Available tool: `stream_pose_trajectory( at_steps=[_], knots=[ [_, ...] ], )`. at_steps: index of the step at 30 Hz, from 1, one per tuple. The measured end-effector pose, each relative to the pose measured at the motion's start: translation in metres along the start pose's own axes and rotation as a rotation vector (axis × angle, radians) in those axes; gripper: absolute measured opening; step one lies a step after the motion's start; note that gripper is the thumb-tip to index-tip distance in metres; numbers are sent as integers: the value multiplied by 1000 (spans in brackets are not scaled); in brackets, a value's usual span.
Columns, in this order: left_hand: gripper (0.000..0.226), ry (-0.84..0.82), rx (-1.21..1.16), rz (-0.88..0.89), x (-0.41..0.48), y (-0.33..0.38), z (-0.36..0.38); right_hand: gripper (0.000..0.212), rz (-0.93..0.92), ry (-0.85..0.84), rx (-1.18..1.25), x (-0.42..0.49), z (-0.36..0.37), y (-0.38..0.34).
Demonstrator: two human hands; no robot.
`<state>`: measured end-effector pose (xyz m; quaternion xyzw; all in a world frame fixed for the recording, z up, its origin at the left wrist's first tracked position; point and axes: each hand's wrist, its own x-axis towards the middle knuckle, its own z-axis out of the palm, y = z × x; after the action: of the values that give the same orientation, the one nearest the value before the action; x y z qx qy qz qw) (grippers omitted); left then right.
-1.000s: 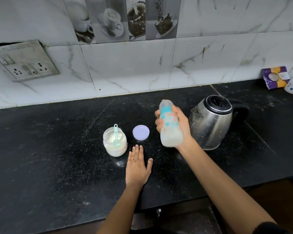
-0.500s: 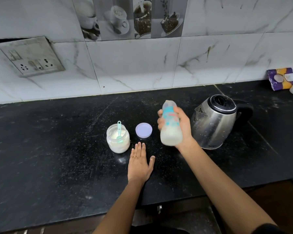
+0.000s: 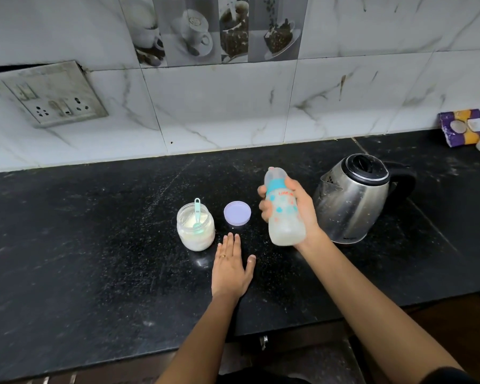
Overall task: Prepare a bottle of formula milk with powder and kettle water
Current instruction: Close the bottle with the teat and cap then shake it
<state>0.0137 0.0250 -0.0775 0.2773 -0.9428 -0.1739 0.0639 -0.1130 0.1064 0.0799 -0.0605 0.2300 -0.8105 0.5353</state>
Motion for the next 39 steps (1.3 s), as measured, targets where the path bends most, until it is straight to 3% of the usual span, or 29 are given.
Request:
stream_pose_trajectory(
  at_steps=[2, 6, 10, 12, 15, 20, 23, 26, 28, 31, 33, 36, 39],
  knots=[
    [86, 4, 1, 4, 1, 0, 1, 59, -21, -32, -51, -2, 4, 1],
    [85, 9, -5, -3, 0, -1, 1, 70, -22, 24, 204, 3, 6, -4],
    [78, 12, -9, -7, 0, -1, 2, 48, -33, -71, -81, -5, 17, -2],
    [72, 2, -12, -6, 1, -1, 2, 52, -52, -72, -91, -6, 21, -3],
    [79, 9, -8, -4, 0, -1, 2, 58, -61, -45, -62, -3, 25, -5],
    [83, 20, -13, -5, 1, 0, 1, 34, -100, 47, -69, -6, 34, -8],
    [71, 19, -14, -4, 0, 0, 0, 43, -124, 49, -55, -5, 34, -12],
    [71, 22, -15, 0, 0, 1, -1, 68, -138, 52, -67, -3, 31, -14],
    [75, 25, -13, -1, -1, 1, -1, 83, -101, -18, -119, -1, 29, -15],
    [69, 22, -26, -2, 0, 0, 0, 59, 5, -288, -10, -4, 34, -16],
    [69, 27, -28, -1, 0, 1, 0, 46, -9, -292, 110, -4, 41, -17],
    [69, 35, -27, -3, 0, 1, 0, 46, 58, -237, 222, 2, 40, -19],
    [68, 33, -33, -3, -1, 1, 0, 54, 134, -443, 66, -2, 34, -13]
  ],
)
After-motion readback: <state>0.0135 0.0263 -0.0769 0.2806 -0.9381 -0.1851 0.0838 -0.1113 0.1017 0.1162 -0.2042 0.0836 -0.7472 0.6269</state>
